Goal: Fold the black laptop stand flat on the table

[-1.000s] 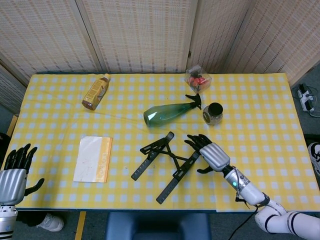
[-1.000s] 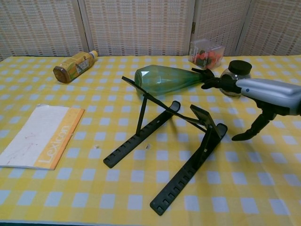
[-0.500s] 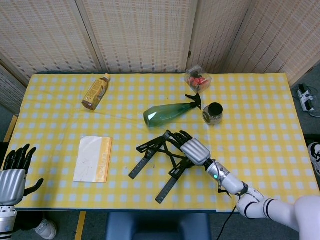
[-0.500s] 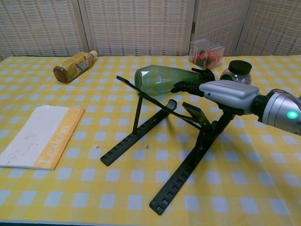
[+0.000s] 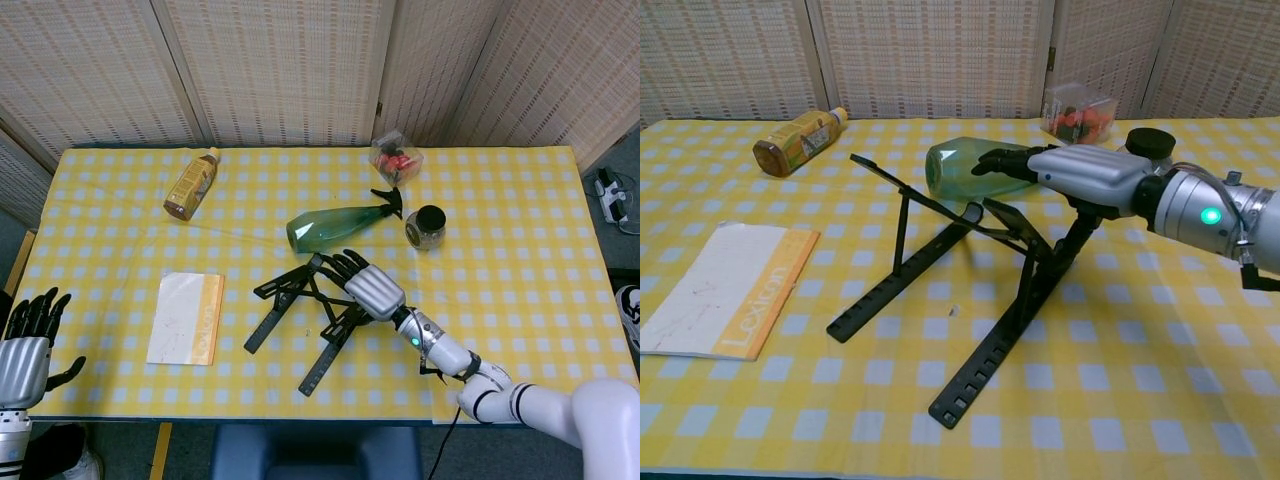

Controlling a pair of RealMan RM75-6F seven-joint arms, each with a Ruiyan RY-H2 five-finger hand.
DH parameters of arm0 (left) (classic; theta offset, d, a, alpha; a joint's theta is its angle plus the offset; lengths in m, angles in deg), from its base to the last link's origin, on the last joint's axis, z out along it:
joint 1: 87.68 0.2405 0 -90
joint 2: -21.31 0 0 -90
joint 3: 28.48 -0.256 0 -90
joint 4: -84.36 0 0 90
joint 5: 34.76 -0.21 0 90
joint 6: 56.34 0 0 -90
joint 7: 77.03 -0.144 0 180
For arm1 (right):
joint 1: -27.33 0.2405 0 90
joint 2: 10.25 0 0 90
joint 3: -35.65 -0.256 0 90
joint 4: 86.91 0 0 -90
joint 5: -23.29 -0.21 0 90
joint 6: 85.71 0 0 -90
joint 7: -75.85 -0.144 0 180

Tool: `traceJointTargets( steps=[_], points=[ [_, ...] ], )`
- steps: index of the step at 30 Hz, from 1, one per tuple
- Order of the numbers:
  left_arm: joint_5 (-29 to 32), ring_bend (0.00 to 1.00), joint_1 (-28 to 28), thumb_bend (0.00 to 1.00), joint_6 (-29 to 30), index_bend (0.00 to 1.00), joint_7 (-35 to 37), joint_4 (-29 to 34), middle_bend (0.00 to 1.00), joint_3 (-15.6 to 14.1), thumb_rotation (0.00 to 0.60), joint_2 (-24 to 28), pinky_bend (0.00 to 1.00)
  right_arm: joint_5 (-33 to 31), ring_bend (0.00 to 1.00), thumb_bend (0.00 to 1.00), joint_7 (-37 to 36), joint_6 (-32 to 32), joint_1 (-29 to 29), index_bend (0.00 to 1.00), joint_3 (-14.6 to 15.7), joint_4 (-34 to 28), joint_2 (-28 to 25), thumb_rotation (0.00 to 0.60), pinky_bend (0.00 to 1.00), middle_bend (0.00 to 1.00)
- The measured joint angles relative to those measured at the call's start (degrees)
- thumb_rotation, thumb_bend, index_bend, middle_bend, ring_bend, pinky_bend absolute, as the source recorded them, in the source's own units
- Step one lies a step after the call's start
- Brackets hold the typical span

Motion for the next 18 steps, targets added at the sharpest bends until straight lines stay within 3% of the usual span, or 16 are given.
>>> traceJointTargets(
  steps=[9, 18],
  points=[
    [-1.1, 0.00, -0.4, 0.25, 0.0, 0.00, 0.2, 0.3, 0.04, -0.1, 0.600, -0.4, 0.00, -2.3, 0.04, 0.16, -2.5, 0.3, -2.6, 0.00, 2.0, -15.4, -9.0, 0.600, 0.00, 0.00],
    [-1.2, 0.00, -0.1, 0.25, 0.5, 0.00, 0.8, 0.6, 0.04, -0.2, 0.600, 0.1, 0.00, -3.0, 0.04, 0.16, -4.4, 2.9, -2.8, 0.00, 1.4, -16.1, -4.3, 0.600, 0.00, 0.00]
  ],
)
